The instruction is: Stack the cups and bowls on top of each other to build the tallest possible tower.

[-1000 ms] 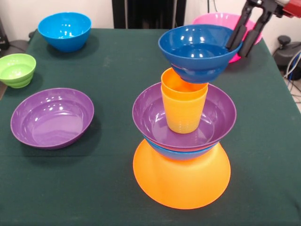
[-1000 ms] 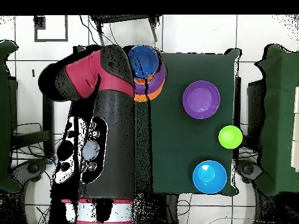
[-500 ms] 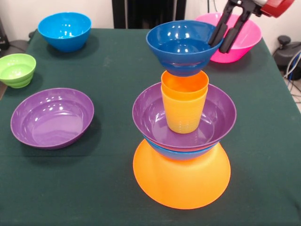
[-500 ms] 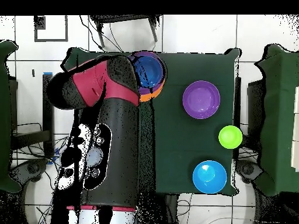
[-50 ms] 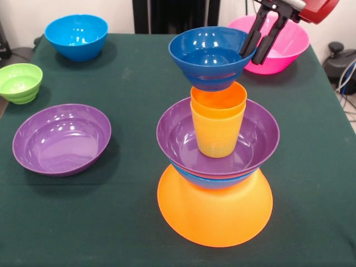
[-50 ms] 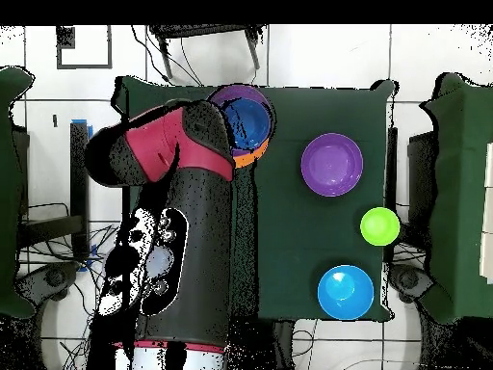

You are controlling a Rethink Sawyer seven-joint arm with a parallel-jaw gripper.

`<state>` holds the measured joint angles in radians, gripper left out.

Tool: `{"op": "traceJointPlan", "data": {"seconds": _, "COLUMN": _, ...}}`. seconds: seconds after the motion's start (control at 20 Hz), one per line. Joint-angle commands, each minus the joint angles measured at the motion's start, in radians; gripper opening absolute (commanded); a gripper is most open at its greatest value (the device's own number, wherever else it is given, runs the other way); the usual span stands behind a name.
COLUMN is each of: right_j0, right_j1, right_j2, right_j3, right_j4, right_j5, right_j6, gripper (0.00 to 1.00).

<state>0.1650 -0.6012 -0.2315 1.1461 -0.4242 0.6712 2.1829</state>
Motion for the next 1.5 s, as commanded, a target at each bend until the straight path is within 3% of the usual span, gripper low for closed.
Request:
{"op": "traceJointPlan", "data": {"seconds": 0.05, "right_j0": 0.011, "right_j1": 0.025, "right_j2": 0.067, "right_j3": 0.097, "right_j4": -0.068, "right_j5": -0.061, "right_j6": -0.059, "gripper": 0.00}}
{"op": "traceJointPlan", "data": {"seconds": 0.85, "right_j0": 0.023, "right_j1": 0.059, "right_j2": 0.037, "right_j3": 0.077, "right_j4": -0.099, "right_j5": -0.111, "right_j6": -0.045, "gripper": 0.00}}
{"op": "traceJointPlan", "data": {"seconds": 1.5, "right_j0": 0.047, "right_j1": 0.090, "right_j2": 0.007, "right_j3": 0.074, "right_j4": -0.085, "right_j5": -0.157, "right_j6": 0.003, "gripper": 0.00}}
